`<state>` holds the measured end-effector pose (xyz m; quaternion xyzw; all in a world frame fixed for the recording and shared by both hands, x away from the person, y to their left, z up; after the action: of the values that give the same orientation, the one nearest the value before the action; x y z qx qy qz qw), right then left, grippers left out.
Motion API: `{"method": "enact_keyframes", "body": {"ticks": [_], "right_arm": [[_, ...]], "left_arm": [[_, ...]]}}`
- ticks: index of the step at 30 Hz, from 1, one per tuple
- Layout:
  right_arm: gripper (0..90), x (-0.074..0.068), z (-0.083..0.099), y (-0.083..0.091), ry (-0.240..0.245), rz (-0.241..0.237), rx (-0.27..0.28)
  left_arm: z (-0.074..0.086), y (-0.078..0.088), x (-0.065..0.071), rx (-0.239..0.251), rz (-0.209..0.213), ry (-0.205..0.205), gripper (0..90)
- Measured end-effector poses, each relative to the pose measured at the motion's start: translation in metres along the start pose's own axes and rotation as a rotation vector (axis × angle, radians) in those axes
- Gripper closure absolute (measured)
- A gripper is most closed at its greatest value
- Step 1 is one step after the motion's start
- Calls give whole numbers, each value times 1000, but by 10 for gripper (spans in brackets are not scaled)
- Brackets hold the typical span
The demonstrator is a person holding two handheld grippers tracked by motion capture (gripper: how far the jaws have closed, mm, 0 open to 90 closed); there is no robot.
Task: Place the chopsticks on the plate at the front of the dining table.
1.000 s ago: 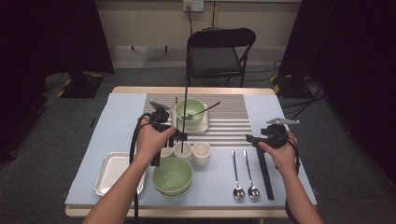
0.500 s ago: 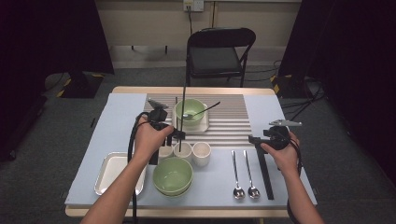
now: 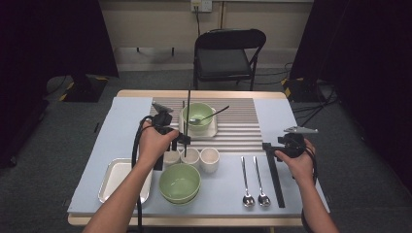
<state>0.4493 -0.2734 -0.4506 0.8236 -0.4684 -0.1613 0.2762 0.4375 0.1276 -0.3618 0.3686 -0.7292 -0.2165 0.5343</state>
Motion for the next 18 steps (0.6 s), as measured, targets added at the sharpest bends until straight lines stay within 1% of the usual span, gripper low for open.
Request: {"method": "enact_keyframes", "body": {"ticks": [4,8,12,14,16,18], "right_arm": [[211,2,4,0,-11,4,-2],[210,4,6,1,-10,7,-4],[209,5,8,1,-11,8,-6],[207,6,9,1,-10,10,-7],[207,8,11,1,-5,12,-4],[207,9,13,2,-13,12,-8]], "left_arm": [[0,0,0,1,-3,2,866],[0,0,-1,1,-5,3,866],[-1,1,-2,-1,-9,-8,865],[0,1,-2,5,-10,2,865],[0,2,-2,1,-6,1,866],[0,2,-2,1,-5,0,866]]}}
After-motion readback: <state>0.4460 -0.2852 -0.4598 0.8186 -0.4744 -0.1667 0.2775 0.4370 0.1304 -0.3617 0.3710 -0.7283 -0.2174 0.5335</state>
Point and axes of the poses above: each handheld gripper's, and its own axes: y roughly backward along the jaws, z roughly out of its underside, x roughly to its right, the point moved 2 cm from there along -y, roughly forward along the jaws, and after that the axes turned 8 degrees about y, right-handed, at the moved point
